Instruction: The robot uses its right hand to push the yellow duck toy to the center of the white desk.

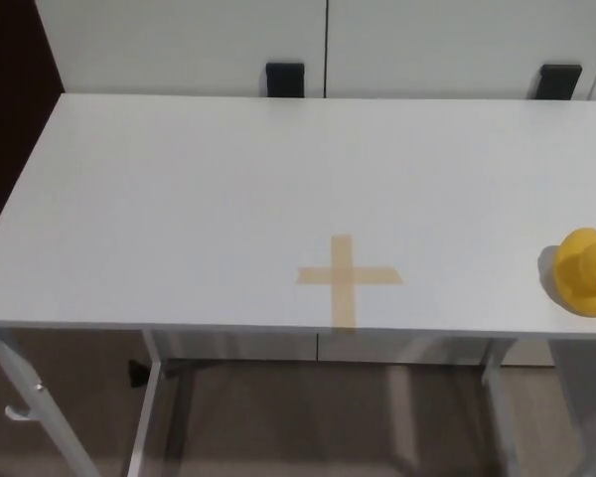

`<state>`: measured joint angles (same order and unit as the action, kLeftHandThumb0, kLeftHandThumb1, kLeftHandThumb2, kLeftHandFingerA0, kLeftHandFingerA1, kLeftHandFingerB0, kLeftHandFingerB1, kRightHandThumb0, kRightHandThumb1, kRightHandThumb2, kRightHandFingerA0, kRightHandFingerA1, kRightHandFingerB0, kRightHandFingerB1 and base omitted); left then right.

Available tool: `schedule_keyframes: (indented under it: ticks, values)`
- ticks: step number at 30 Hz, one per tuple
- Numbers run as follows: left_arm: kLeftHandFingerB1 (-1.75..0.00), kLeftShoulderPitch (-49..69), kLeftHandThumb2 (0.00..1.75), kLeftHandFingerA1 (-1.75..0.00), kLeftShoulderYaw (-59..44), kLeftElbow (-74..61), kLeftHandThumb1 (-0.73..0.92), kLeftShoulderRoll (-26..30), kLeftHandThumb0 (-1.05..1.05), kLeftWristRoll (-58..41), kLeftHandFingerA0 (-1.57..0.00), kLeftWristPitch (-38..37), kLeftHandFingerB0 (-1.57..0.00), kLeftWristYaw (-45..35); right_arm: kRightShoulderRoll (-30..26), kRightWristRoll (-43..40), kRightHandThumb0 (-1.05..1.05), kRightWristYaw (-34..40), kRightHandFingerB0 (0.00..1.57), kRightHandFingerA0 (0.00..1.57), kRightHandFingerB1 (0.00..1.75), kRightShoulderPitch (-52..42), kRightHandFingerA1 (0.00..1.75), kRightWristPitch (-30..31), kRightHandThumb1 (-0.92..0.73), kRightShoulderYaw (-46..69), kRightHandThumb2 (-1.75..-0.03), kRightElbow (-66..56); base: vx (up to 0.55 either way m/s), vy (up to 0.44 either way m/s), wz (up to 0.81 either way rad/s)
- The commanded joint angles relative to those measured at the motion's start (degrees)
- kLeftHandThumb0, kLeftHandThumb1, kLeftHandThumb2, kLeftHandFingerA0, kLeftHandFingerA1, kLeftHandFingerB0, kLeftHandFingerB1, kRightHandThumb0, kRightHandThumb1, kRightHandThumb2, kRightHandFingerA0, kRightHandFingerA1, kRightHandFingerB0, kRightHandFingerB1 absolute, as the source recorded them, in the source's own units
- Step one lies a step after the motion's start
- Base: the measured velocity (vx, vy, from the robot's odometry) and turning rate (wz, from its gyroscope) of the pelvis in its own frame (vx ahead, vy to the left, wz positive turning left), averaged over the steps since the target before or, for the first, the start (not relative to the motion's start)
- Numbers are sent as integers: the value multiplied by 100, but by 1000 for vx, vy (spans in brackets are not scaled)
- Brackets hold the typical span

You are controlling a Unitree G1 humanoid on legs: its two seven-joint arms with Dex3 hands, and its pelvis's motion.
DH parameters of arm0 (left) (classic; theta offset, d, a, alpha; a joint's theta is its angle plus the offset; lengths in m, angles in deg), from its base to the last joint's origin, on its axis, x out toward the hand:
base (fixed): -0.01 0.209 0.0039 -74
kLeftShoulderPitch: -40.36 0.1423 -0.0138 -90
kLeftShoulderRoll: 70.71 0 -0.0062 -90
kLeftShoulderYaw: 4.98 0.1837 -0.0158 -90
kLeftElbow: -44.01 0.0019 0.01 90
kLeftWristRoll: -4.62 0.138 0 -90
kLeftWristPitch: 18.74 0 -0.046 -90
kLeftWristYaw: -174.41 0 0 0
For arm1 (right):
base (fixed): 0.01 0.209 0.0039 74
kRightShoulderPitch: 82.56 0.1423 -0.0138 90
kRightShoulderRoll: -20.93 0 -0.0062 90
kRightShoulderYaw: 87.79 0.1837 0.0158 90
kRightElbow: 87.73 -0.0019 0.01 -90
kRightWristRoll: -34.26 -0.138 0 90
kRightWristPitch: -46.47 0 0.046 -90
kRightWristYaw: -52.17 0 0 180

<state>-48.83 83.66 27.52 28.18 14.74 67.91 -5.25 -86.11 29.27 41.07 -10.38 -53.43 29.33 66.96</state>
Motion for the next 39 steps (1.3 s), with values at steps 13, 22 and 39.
schedule_keyframes:
  ticks: [13,22,39]
  values:
    - [-84,-15,73,-83,-221,63,63,24,-20,-114,-85,-57,-86,55,-1078,-476,-85,-150,0,0,33,1662,55,308,-64,400,-102,-407,0,0,0]
    - [-84,-52,84,-84,-268,81,57,86,-16,-182,-87,-57,-87,5,-1187,-62,-98,260,16,0,65,3533,67,815,-68,-317,-108,-1457,9,0,3]
    - [-85,-165,79,-88,-95,102,57,182,-18,-69,-88,-29,-87,-49,-166,18,-83,-97,0,0,15,4260,18,1402,-81,-1426,-116,-2903,0,0,0]
